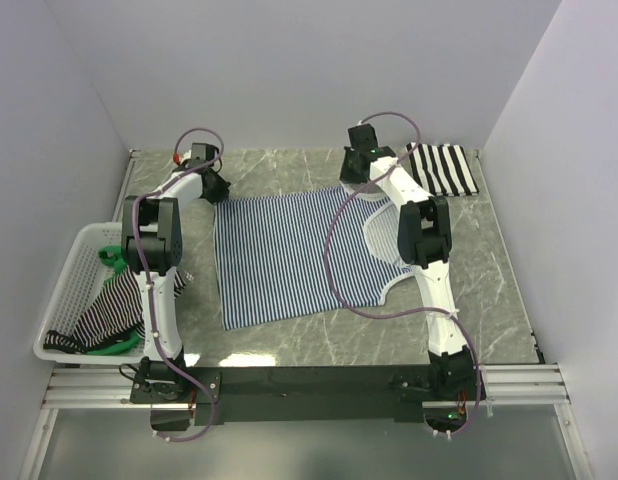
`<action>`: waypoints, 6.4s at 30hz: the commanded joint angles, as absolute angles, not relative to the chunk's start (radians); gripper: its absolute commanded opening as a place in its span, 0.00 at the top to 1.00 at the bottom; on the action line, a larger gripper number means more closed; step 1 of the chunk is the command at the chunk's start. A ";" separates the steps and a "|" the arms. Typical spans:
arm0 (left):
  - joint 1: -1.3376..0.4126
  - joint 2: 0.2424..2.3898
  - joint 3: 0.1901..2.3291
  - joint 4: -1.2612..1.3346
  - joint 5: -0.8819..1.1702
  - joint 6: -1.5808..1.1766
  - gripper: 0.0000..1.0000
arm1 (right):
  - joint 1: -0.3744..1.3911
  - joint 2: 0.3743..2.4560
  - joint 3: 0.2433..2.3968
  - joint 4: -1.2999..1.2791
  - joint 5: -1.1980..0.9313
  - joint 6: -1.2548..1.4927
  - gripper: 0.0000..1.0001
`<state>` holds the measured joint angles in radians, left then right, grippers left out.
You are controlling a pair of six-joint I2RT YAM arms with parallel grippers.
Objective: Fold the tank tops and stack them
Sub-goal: Fold the tank top
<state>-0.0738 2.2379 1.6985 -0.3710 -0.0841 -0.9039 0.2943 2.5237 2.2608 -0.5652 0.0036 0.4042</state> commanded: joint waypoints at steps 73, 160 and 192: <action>-0.071 2.279 1.807 -0.479 -0.055 -0.844 0.78 | 0.304 2.586 2.402 -0.638 0.044 0.356 0.54; -0.127 2.358 1.937 -0.488 -0.207 -0.742 0.69 | 0.293 2.286 1.968 -0.333 0.173 0.414 1.00; -0.146 2.114 1.666 -0.152 -0.270 -0.807 0.99 | 0.236 2.223 1.784 -0.163 0.048 0.471 1.00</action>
<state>-0.1520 2.2322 1.7176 -0.2958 -0.2825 -0.7799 0.2466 2.3081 1.8294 -0.2600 0.0635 0.4526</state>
